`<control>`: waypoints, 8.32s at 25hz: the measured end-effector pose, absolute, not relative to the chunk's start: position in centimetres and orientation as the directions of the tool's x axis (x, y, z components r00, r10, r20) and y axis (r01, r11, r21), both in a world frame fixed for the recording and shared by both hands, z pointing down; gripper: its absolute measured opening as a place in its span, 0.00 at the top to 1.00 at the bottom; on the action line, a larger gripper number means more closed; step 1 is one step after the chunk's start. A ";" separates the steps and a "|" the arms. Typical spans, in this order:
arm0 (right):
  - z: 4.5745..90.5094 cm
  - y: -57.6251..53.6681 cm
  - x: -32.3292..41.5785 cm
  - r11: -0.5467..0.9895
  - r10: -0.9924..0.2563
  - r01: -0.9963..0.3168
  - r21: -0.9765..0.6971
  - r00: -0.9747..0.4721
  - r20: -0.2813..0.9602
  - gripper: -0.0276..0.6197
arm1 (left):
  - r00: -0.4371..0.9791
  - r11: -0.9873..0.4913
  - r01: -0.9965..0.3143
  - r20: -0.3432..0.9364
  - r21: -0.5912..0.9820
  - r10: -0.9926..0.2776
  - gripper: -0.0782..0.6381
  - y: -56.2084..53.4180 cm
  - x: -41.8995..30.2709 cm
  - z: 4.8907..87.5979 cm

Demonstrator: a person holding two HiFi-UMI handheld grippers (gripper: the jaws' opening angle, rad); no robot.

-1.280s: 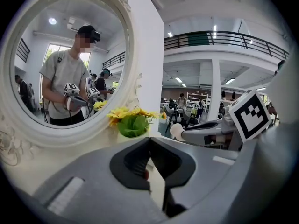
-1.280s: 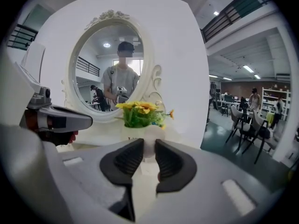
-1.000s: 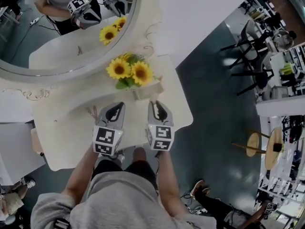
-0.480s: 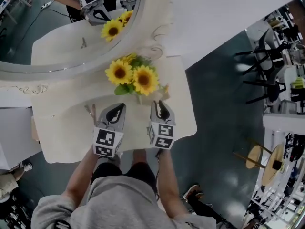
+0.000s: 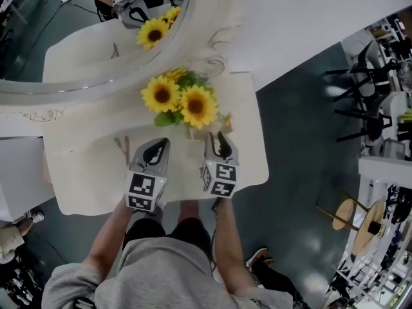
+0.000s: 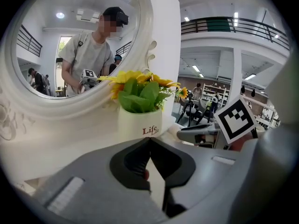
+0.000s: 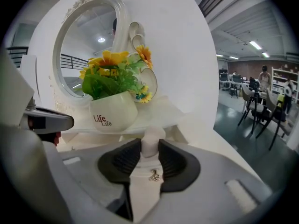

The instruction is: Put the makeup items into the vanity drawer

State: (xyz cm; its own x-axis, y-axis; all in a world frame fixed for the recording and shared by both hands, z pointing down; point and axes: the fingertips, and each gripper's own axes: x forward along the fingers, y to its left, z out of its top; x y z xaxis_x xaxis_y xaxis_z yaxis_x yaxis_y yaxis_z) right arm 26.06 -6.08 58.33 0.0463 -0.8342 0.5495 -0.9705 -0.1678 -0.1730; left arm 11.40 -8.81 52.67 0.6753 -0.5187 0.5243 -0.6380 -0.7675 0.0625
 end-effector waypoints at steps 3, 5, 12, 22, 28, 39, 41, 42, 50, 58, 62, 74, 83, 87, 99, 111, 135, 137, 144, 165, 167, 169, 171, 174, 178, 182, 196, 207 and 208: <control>58.2 -6.1 26.1 -0.172 -0.845 -0.969 -0.180 0.051 0.532 0.66 | 0.674 -0.763 -0.643 0.527 0.072 -0.518 0.88 -8.7 11.2 52.9; 58.1 -6.1 26.2 -0.174 -0.848 -0.968 -0.180 0.055 0.527 0.65 | 0.674 -0.763 -0.643 0.526 0.070 -0.519 0.88 -8.6 11.1 52.9; 57.8 -5.7 26.3 -0.181 -0.848 -0.968 -0.175 0.063 0.526 0.65 | 0.674 -0.767 -0.639 0.528 0.067 -0.516 0.88 -8.3 10.8 52.7; 54.4 -4.8 25.8 -0.178 -0.870 -0.974 -0.142 0.088 0.485 0.65 | 0.699 -0.779 -0.624 0.482 0.053 -0.528 0.88 -8.0 10.6 50.1; 49.9 -3.5 24.9 -0.177 -0.894 -0.979 -0.103 0.116 0.433 0.65 | 0.727 -0.792 -0.609 0.424 0.037 -0.540 0.88 -7.5 10.0 46.8; 42.2 -0.1 21.1 -0.199 -0.932 -0.980 -0.025 0.181 0.314 0.65 | 0.785 -0.824 -0.567 0.299 -0.006 -0.542 0.88 -6.1 7.9 40.6; 41.0 0.5 20.3 -0.206 -0.938 -0.979 -0.003 0.196 0.287 0.68 | 0.795 -0.830 -0.558 0.282 -0.011 -0.538 0.88 -5.8 7.5 39.9; 40.5 0.8 19.8 -0.210 -0.940 -0.978 0.008 0.204 0.273 0.68 | 0.798 -0.833 -0.554 0.276 -0.014 -0.535 0.88 -5.6 7.2 39.6; 38.1 3.1 16.7 -0.226 -0.947 -0.972 0.064 0.235 0.218 0.82 | 0.823 -0.853 -0.521 0.251 -0.024 -0.510 0.88 -4.3 5.7 38.6; 38.4 4.6 15.3 -0.238 -0.947 -0.969 0.060 0.245 0.209 0.95 | 0.828 -0.860 -0.510 0.256 -0.023 -0.498 0.88 -3.6 4.9 38.9; 38.1 4.4 15.0 -0.227 -0.950 -0.972 0.063 0.235 0.204 0.95 | 0.827 -0.858 -0.513 0.254 -0.024 -0.501 0.88 -3.6 4.7 38.8; 38.0 1.2 12.2 -0.118 -0.971 -0.991 0.056 0.127 0.205 0.95 | 0.769 -0.802 -0.597 0.267 -0.026 -0.581 0.88 -5.3 1.2 39.2; 39.7 -3.3 6.0 0.078 -0.968 -0.996 0.033 -0.068 0.241 0.95 | 0.641 -0.678 -0.735 0.303 -0.021 -0.705 0.88 -7.7 -5.8 40.6; 41.8 -4.9 3.0 0.171 -0.945 -0.985 0.018 -0.158 0.287 0.95 | 0.567 -0.606 -0.796 0.340 -0.009 -0.750 0.88 -8.3 -9.3 42.2; 49.5 -8.6 -3.9 0.373 -0.836 -0.928 -0.030 -0.349 0.423 0.95 | 0.406 -0.438 -0.898 0.454 0.039 -0.793 0.88 -8.8 -16.0 49.1; 58.6 -10.6 -6.3 0.459 -0.725 -0.887 -0.050 -0.406 0.557 0.95 | 0.325 -0.331 -0.940 0.525 0.085 -0.786 0.88 -9.0 -18.6 55.4; 65.7 -10.5 -6.2 0.429 -0.582 -0.899 -0.082 -0.345 0.736 0.69 | 0.276 -0.264 -0.958 0.584 0.108 -0.763 0.88 -8.0 -20.2 59.6; 65.9 -10.3 -6.0 0.427 -0.575 -0.902 -0.070 -0.331 0.748 0.75 | 0.276 -0.263 -0.959 0.584 0.109 -0.763 0.88 -8.0 -20.3 59.6; 65.9 -10.1 -5.6 0.417 -0.580 -0.907 -0.057 -0.314 0.751 0.88 | 0.277 -0.264 -0.958 0.583 0.109 -0.764 0.88 -7.7 -20.1 59.5; 57.2 -8.8 1.7 0.232 -0.740 -0.971 -0.061 -0.217 0.637 0.88 | 0.448 -0.467 -0.880 0.490 0.090 -0.748 0.88 -9.4 -12.3 53.1; 56.3 -8.3 3.3 0.194 -0.753 -0.979 -0.060 -0.188 0.630 0.88 | 0.477 -0.500 -0.861 0.480 0.090 -0.736 0.88 -9.5 -10.7 52.3; 55.5 -7.8 5.0 0.148 -0.767 -0.987 -0.056 -0.150 0.624 0.88 | 0.513 -0.540 -0.837 0.469 0.088 -0.719 0.88 -9.7 -8.9 51.5; 54.8 -7.2 6.8 0.098 -0.779 -0.994 -0.048 -0.107 0.617 0.88 | 0.551 -0.583 -0.808 0.459 0.085 -0.697 0.88 -9.8 -7.1 50.9; 53.8 -6.3 9.4 0.029 -0.794 -0.999 -0.042 -0.048 0.606 0.88 | 0.603 -0.640 -0.764 0.445 0.083 -0.662 0.88 -9.8 -4.3 50.1; 52.9 -5.0 12.7 -0.059 -0.807 -0.998 -0.032 0.029 0.590 0.88 | 0.662 -0.706 -0.704 0.430 0.075 -0.614 0.88 -9.4 -0.8 49.5; 52.3 -3.6 16.0 -0.129 -0.807 -0.991 -0.018 0.095 0.583 0.88 | 0.707 -0.756 -0.651 0.422 0.074 -0.568 0.88 -8.8 2.3 48.8; 53.7 -1.9 23.6 -0.214 -0.748 -0.977 0.017 0.175 0.641 0.88 | 0.748 -0.806 -0.586 0.441 0.086 -0.496 0.88 -8.1 8.6 49.6; 57.2 -4.0 24.7 -0.142 -0.693 -0.990 0.011 0.108 0.712 0.88 | 0.708 -0.769 -0.631 0.478 0.100 -0.519 0.88 -9.5 9.9 51.7; 57.4 -4.2 24.7 -0.133 -0.686 -0.991 0.007 0.098 0.721 0.88 | 0.703 -0.764 -0.637 0.483 0.100 -0.522 0.88 -9.7 9.8 51.9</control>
